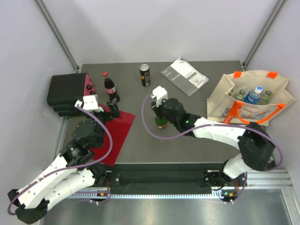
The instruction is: Place the beverage into the canvas bag
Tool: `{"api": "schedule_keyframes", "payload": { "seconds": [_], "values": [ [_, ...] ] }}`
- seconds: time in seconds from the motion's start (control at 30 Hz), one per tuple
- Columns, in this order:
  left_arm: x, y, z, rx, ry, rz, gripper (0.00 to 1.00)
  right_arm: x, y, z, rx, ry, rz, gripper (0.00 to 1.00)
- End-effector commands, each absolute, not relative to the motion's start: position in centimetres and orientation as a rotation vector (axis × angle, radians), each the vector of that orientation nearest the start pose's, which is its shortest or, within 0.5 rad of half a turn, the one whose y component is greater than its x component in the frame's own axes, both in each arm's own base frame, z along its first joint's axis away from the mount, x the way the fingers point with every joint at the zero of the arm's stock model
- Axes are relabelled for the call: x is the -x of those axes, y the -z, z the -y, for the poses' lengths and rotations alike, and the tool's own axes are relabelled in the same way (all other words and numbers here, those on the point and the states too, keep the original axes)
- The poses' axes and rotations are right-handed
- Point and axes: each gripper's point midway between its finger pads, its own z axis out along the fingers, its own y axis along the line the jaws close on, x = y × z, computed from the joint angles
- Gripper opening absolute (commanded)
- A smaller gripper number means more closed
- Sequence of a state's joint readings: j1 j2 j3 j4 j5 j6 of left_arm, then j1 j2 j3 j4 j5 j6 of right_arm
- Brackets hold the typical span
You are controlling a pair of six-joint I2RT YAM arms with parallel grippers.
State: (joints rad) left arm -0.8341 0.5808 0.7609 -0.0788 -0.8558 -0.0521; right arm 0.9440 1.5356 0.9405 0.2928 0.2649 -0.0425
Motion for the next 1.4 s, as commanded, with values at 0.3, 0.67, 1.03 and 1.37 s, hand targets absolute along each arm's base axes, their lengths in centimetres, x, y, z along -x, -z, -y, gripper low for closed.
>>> {"api": "schedule_keyframes", "payload": {
  "seconds": [0.3,0.67,1.03,1.37],
  "values": [
    [-25.0,-34.3,8.7,0.094,0.118,-1.485,0.95,-33.6,-40.2,-21.3,0.294,-0.359,-1.544,0.00],
    [-25.0,-34.4,8.7,0.089,0.122,-1.484,0.95,-34.3,-52.0,-6.9,0.006,-0.092,-1.407,0.00],
    [-25.1,-34.1,9.1,0.076,0.121,-1.493,0.94,-34.3,-53.9,3.3,-0.173,0.133,-1.395,0.00],
    [-25.1,-34.1,9.0,0.078,0.121,-1.490,0.94,-35.3,-49.4,7.5,-0.263,0.237,-1.488,0.00]
  ]
}}
